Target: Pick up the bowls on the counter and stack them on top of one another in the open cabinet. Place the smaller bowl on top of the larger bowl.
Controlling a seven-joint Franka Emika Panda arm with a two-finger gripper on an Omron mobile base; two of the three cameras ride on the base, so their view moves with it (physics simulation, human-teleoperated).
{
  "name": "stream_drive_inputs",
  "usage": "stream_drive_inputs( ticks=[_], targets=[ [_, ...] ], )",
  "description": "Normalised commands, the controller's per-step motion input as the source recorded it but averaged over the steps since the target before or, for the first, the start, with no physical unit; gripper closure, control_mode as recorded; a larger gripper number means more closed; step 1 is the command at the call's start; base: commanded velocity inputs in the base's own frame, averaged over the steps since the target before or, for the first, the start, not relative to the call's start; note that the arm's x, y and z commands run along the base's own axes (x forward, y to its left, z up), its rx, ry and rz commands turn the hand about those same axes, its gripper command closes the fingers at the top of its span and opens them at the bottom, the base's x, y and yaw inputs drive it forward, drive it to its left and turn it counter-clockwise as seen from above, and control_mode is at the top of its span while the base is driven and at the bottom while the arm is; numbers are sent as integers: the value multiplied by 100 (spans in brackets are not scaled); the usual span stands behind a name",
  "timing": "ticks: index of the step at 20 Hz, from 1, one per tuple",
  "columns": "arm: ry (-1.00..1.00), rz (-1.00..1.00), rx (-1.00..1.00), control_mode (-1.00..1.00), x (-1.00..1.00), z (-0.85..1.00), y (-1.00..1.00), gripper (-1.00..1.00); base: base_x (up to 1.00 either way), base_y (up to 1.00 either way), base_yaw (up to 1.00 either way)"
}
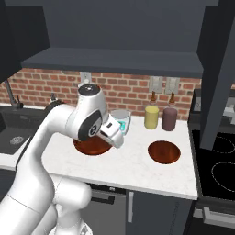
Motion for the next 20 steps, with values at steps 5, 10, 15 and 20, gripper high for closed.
stream_drive_inputs(
  ticks=[5, 10, 15, 20],
  targets=[
    [0, -54, 0, -100, -9, -44, -100, -100, 0, 0, 0],
    [2, -42, 1, -100, 14, -13, -100, -100, 0, 0, 0],
    [4, 1, 15, -100, 48, -2, -77, -100, 0, 0, 0],
    [0, 3, 25, -100, 10, -2, -93, -100, 0, 0, 0]
  ],
)
